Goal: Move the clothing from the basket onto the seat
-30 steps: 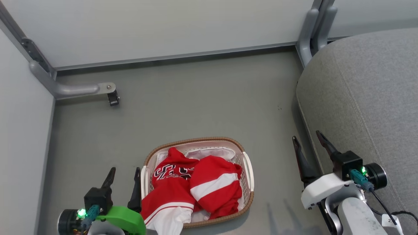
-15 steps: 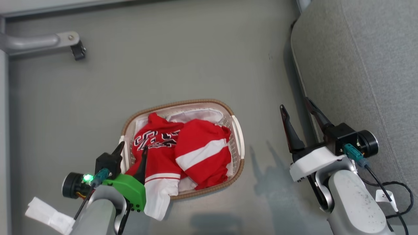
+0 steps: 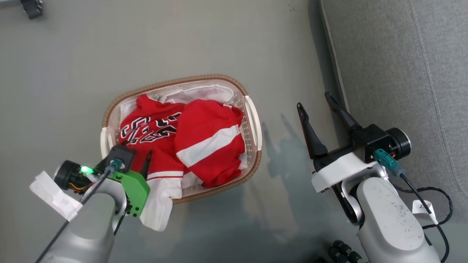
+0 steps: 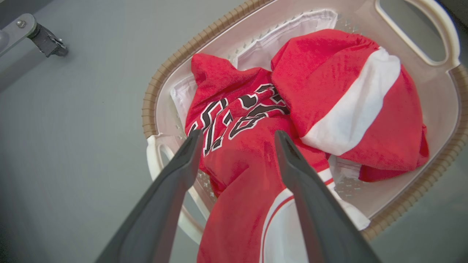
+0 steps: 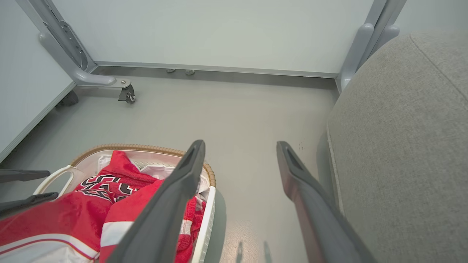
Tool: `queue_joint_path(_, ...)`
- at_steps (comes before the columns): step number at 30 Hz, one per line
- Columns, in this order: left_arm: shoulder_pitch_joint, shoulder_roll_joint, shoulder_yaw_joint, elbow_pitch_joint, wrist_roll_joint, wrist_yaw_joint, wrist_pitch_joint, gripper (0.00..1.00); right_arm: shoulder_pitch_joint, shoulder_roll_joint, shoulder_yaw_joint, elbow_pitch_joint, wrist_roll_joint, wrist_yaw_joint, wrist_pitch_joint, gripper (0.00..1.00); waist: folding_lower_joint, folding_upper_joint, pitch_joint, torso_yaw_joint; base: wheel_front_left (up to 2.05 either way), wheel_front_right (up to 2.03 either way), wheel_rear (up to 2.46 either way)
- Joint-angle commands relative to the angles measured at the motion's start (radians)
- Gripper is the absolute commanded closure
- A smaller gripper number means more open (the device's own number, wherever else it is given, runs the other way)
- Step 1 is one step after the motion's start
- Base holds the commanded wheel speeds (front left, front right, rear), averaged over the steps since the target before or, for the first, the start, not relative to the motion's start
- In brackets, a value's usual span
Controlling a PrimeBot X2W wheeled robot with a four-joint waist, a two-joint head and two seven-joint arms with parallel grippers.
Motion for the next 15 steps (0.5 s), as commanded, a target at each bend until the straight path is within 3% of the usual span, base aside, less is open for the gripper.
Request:
queue_joint_path(1, -0.031, 0.002, -0.006, 0.025, -0.010, -0.002, 0.000, 0.00, -0.010, -0.003, 0.005, -0.004, 0.010, -0.001, -0.005, 0.00, -0.0001, 0.0000, 0.062, -0.036, 0.00, 0.00, 0.00)
queue_joint_path(15, -0.175, 0.025, -0.099, 0.210, 0.019, 0.018, 0.040, 0.00, -0.021, -0.003, 0.055, -0.019, 0.058, -0.001, -0.005, 0.00, -0.0001, 0.0000, 0.139, -0.088, 0.00, 0.00, 0.00)
